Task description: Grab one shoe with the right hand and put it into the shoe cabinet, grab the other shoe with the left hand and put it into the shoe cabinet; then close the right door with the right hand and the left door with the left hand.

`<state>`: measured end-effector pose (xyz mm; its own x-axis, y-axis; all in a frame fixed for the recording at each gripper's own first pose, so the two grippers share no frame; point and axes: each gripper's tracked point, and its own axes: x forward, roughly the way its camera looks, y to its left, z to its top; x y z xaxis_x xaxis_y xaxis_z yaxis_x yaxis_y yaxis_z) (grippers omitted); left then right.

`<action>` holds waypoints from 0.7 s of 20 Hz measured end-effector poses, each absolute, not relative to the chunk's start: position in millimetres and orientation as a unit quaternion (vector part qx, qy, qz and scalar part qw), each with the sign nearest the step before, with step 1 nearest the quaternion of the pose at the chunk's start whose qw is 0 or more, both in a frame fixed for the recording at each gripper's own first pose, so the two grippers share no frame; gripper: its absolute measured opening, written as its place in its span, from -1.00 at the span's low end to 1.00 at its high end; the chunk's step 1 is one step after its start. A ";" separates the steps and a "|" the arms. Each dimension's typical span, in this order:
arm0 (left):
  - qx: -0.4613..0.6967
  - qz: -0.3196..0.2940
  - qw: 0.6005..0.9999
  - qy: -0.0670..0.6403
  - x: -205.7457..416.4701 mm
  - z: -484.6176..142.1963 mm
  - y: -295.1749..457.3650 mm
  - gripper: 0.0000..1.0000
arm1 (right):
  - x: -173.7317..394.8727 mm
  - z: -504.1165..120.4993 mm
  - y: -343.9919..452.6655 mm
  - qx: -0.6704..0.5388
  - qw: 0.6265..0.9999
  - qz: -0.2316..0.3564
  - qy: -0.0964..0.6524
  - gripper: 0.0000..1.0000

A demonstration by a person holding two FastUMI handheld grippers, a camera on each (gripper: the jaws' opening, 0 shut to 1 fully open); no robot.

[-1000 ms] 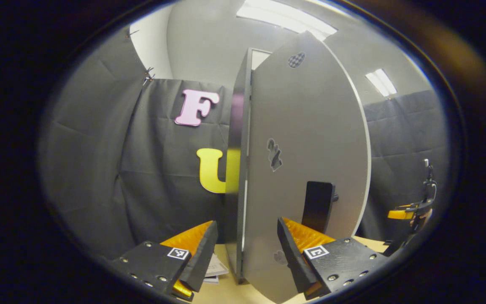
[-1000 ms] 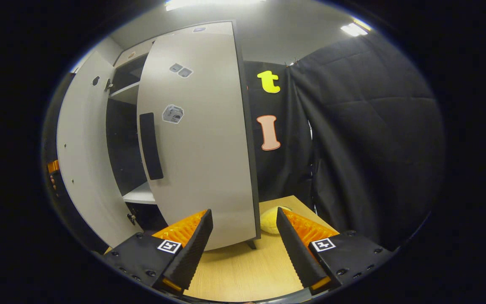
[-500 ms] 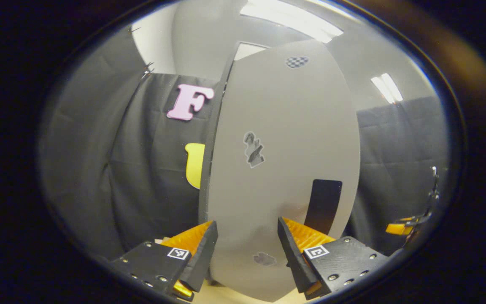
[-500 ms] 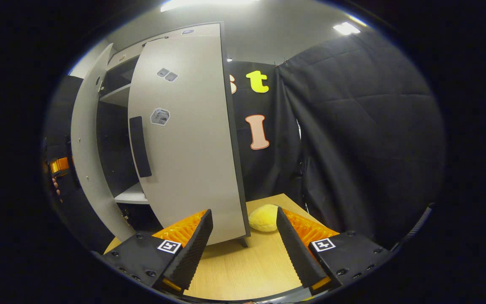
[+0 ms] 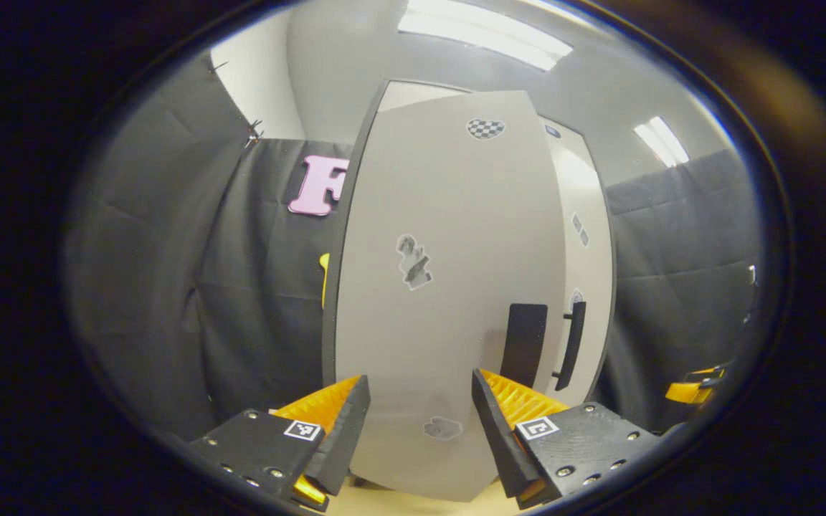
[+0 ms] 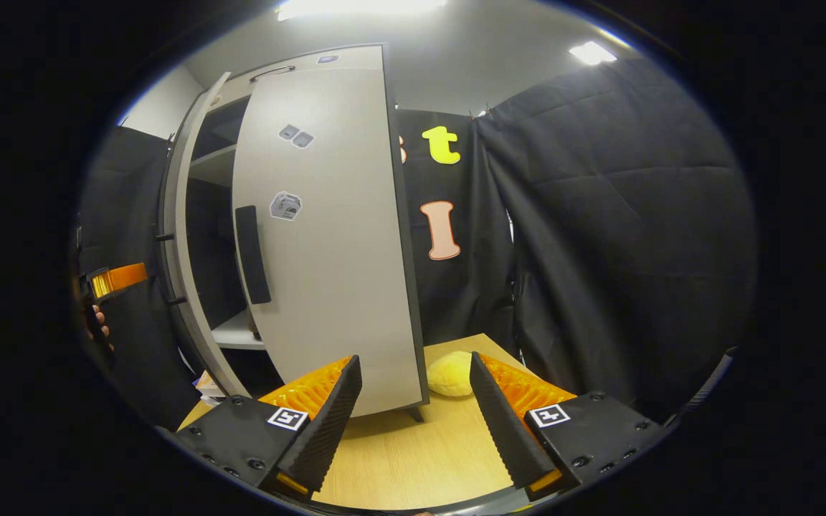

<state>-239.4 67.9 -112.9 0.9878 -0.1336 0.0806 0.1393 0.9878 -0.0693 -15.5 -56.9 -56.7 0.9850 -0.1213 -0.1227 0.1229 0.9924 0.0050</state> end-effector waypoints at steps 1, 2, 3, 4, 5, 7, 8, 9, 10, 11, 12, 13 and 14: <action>-0.032 -0.068 0.996 -0.039 -243.9 -111.5 67.1 0.65 | -13.5 -52.3 -51.0 0.008 0.997 -0.057 0.057 0.93; -0.029 -0.069 0.996 -0.039 -247.5 -111.4 66.9 0.79 | -9.8 -46.8 -44.6 0.009 0.997 -0.053 0.051 0.84; -0.027 -0.068 0.997 -0.036 -251.5 -113.3 68.8 0.65 | -5.8 -40.1 -38.4 0.009 0.998 -0.049 0.044 0.94; -0.024 -0.067 0.997 -0.036 -256.4 -114.3 71.9 0.65 | -2.0 -34.0 -32.2 0.008 0.998 -0.043 0.038 0.94; -0.021 -0.068 0.997 -0.039 -263.6 -115.1 74.7 0.65 | 2.1 -27.0 -26.5 0.007 0.999 -0.037 0.033 0.94; -0.020 -0.069 0.996 -0.045 -274.4 -115.9 84.2 0.65 | 8.1 -14.8 -16.2 0.003 0.999 -0.027 0.018 0.94; -0.022 -0.071 0.996 -0.049 -279.0 -115.9 87.1 0.65 | 8.0 -8.3 -12.5 -0.003 1.000 -0.024 0.006 0.94; -0.024 -0.070 0.996 -0.052 -283.2 -117.6 90.4 0.65 | 8.3 -2.9 -11.2 -0.010 1.000 -0.025 -0.003 0.94; -0.025 -0.066 0.996 -0.054 -287.7 -118.6 94.7 0.78 | 9.1 -1.4 -10.5 -0.017 0.999 -0.027 -0.010 0.94; -0.026 -0.061 0.996 -0.054 -292.7 -121.9 98.3 0.78 | 8.2 -1.4 -8.6 -0.020 0.999 -0.028 -0.013 0.94; -0.026 -0.056 0.997 -0.053 -297.0 -125.3 101.4 0.65 | 6.5 -4.8 -4.4 -0.019 0.999 -0.025 -0.013 0.93; -0.025 -0.052 0.997 -0.052 -300.6 -128.7 103.8 0.65 | 5.7 -8.7 -0.5 -0.016 1.000 -0.020 -0.010 0.94; -0.025 -0.047 0.997 -0.050 -304.1 -132.9 106.3 0.65 | 5.3 -13.2 0.5 -0.014 1.000 -0.018 -0.006 0.94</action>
<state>-304.1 106.3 -132.9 0.9907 -0.0912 0.1012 0.0962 0.9943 -0.0462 5.3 0.5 -13.2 0.9993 -0.0349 0.0120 0.0352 0.9990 -0.0274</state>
